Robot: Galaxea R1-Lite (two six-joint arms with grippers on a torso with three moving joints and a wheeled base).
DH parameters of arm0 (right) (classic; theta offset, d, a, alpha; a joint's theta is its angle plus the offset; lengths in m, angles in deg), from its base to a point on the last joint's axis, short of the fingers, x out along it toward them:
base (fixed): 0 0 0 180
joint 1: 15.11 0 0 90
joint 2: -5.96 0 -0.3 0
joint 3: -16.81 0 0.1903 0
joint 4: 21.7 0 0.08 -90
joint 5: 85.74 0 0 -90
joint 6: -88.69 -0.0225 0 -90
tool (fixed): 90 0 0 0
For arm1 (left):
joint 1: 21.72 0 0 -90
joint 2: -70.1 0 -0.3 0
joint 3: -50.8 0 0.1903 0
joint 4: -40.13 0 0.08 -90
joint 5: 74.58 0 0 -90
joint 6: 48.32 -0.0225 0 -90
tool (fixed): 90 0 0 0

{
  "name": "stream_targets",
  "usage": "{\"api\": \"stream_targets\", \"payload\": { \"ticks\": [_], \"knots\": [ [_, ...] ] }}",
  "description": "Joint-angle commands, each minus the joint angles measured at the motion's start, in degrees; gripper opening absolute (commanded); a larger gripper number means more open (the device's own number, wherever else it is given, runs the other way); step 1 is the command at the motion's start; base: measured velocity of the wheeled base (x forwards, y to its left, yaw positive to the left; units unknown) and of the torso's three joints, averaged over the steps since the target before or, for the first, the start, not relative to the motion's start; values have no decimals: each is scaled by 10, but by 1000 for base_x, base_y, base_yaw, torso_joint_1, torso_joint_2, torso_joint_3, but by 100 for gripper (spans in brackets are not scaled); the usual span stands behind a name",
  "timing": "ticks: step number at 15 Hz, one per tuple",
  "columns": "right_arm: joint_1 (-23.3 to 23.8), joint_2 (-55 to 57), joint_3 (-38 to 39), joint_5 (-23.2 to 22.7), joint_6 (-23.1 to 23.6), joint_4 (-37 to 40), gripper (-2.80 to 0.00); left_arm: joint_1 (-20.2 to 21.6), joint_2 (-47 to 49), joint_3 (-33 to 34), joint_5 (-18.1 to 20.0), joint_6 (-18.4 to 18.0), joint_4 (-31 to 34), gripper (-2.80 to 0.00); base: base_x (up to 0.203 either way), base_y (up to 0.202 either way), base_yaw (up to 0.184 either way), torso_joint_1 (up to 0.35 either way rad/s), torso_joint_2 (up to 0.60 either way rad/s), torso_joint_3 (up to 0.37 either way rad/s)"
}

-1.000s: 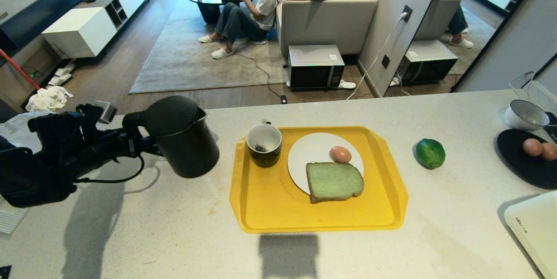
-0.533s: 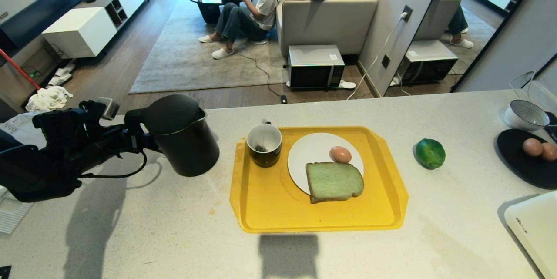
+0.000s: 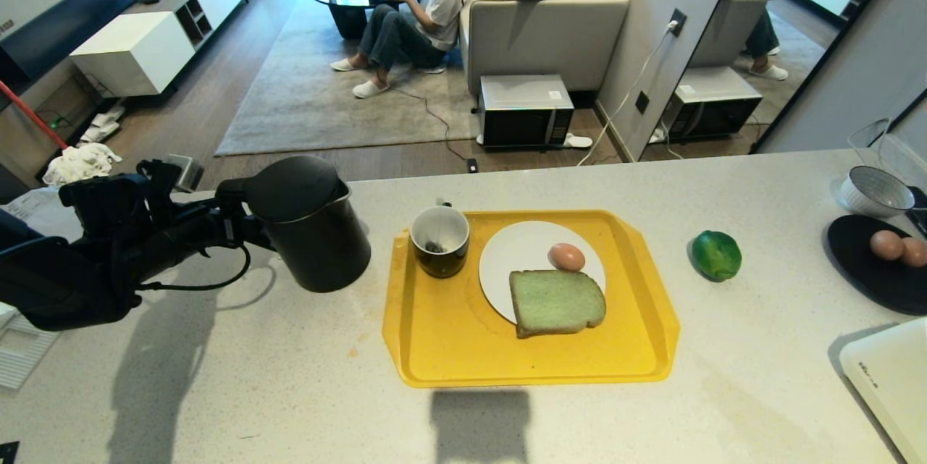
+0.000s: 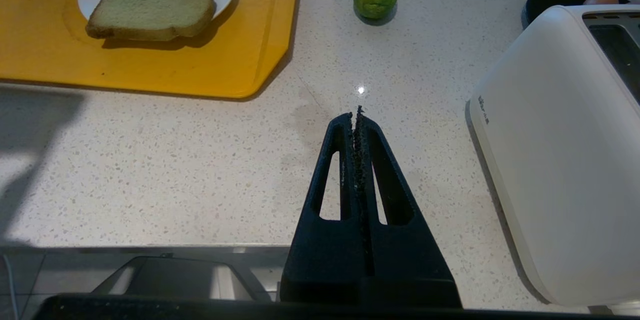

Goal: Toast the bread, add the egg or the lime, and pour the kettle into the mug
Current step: Pick up the kettle

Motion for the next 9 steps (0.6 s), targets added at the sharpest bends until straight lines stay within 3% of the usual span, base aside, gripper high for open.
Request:
{"api": "stream_targets", "payload": {
  "ticks": [1,2,9],
  "knots": [
    [1,0,1,0,0,0,-280,-3,-10,1,2,0,-2,0,0,0,0,0,0,0],
    [0,0,1,0,0,0,-280,-3,-10,1,2,-1,-2,-280,0,0,0,0,0,0],
    [0,0,1,0,0,1,-280,-8,-10,2,2,-1,-4,-280,0,0,0,0,0,0]
  ]
}}
